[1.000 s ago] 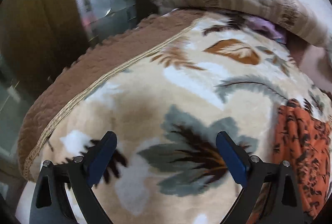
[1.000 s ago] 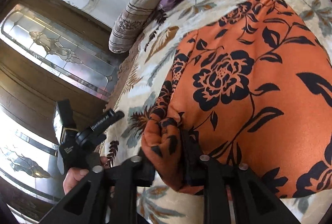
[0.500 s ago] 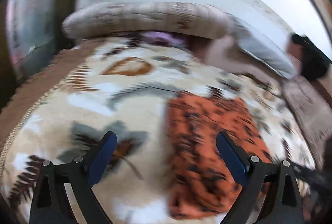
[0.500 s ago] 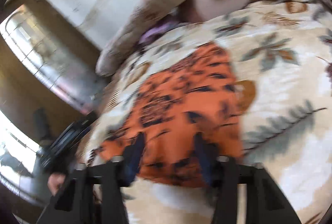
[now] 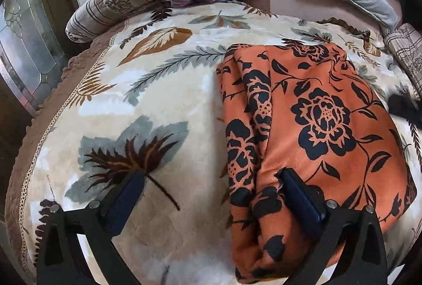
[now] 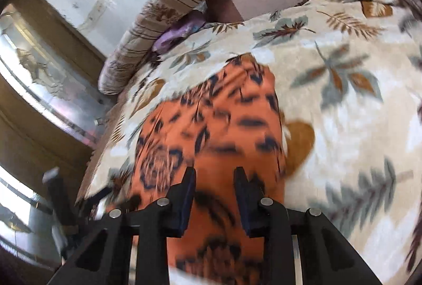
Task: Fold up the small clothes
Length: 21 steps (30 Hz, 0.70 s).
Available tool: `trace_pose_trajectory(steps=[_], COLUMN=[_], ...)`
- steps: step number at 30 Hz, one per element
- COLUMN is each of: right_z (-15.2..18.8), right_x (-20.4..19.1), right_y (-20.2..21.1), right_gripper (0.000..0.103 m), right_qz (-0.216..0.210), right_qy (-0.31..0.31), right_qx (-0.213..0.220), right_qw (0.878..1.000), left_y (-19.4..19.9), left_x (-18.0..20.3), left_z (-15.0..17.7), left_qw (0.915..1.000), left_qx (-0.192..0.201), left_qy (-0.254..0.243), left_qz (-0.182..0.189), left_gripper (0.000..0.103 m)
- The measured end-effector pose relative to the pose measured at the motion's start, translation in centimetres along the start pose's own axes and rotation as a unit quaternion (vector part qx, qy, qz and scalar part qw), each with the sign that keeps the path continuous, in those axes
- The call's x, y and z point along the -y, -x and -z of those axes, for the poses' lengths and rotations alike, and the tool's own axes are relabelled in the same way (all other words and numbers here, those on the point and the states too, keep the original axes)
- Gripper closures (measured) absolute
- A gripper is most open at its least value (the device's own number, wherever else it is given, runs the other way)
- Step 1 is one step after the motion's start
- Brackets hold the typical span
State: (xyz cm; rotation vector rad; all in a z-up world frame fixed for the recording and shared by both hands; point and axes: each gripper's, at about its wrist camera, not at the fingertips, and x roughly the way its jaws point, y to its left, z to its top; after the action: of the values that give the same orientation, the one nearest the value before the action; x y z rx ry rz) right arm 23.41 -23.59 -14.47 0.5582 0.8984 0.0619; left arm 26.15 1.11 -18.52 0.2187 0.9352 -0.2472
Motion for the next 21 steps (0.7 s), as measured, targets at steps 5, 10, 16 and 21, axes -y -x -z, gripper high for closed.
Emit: trace_pose_trajectory(steps=[5, 10, 16, 21], right_z=[-4.6, -6.2, -6.2, -5.5], right_x=[2.5, 3.2, -2.9, -7.0], right_y=[-8.0, -8.3, -7.1, -13.5], right_gripper=[0.068, 0.068, 0.067, 0.049], right_qz=[0.039, 0.037, -0.033, 0.011], right_qy=[-0.068, -0.098, -0.021, 0.025], right_qx=[-0.063, -0.057, -0.029, -0.108], right_qw=[0.995, 0.993, 0.999, 0.994], left_y=[-0.4, -0.8, -1.1, -1.2], left_x=[0.1, -0.5, -1.4, -1.6], left_z=[0.0, -0.1, 0.1, 0.3], left_qw=[1.0, 0.9997, 0.9978, 0.9976], left_qx=[-0.001, -0.007, -0.018, -0.015], left_qy=[-0.004, 0.007, 0.034, 0.034], left_qz=[0.003, 0.024, 0.054, 0.059], left_gripper=[0.0, 0.0, 0.0, 0.0])
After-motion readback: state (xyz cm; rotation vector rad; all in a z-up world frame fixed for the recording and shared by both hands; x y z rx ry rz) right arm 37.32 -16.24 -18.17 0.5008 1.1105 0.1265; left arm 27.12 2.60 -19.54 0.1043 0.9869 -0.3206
